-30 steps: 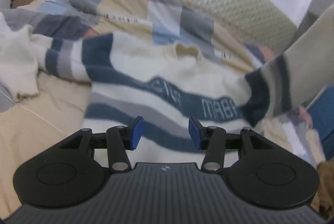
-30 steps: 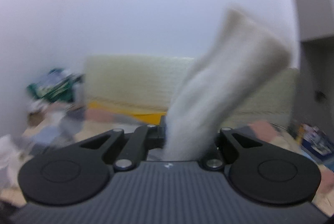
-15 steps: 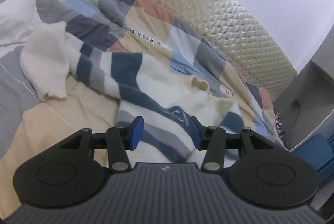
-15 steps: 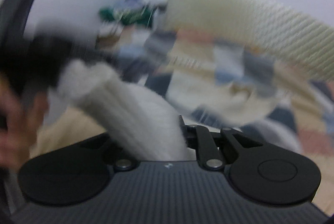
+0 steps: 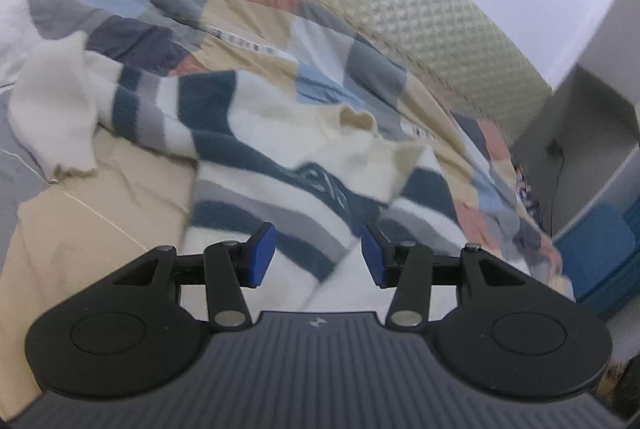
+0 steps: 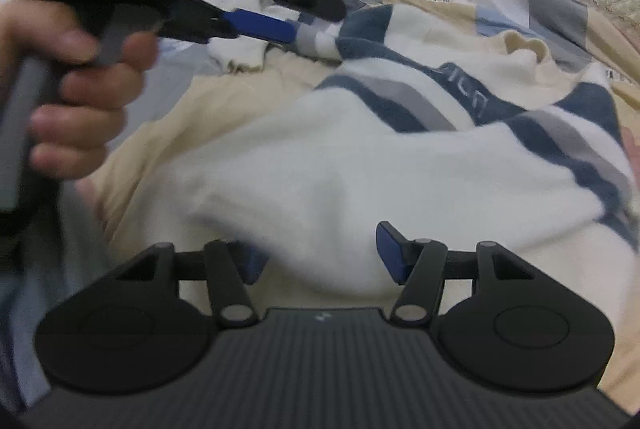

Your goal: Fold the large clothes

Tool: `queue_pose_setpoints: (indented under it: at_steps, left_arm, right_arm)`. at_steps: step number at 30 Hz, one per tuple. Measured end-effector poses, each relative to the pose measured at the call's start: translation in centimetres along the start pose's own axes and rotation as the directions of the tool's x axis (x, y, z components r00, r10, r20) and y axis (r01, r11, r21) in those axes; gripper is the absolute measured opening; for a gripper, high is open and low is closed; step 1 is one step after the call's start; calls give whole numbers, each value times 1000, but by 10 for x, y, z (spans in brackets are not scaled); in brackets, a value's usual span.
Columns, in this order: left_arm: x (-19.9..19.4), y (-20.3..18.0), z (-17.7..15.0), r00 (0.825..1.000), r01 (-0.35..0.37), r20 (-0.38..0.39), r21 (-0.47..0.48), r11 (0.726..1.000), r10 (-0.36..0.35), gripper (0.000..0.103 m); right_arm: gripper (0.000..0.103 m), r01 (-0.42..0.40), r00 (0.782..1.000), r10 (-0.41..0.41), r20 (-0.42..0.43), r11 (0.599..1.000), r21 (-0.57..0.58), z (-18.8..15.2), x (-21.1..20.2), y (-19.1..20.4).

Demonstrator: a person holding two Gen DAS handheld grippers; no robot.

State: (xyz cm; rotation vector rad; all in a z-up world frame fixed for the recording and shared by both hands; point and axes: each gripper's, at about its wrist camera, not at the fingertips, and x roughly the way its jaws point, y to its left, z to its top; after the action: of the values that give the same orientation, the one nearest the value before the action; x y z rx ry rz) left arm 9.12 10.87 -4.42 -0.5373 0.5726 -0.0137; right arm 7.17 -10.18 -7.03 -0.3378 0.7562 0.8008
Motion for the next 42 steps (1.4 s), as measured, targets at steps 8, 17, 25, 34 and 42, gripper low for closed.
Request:
queue_pose_setpoints:
  at_steps: [8,17,25,34,42]
  left_arm:
    - [28,-40,-34,994,-29,-97,158,987,45,54]
    - [74,-50,-63,964,-90,-223,234,968,144,54]
    - [102,-47,-75,939,-141,-275,240,960,207,53]
    - [68,-35,-34,983,-158,-82,106,982,167,54]
    - [96,43,63,896,-422,-91,139,896,435,56]
  right_arm:
    - [59,103,990,-116,85,984,145,-10,-31,-48]
    - [58,125,980,-178,90,900,418,-13,-5,-122]
    - [48,130,988,-157,18,875,465,-28,51,-151]
    - [48,108,990,-136,21,865,491,-29,46,-156]
    - [49,109,990,-136,24,879,465,-24,44,-156]
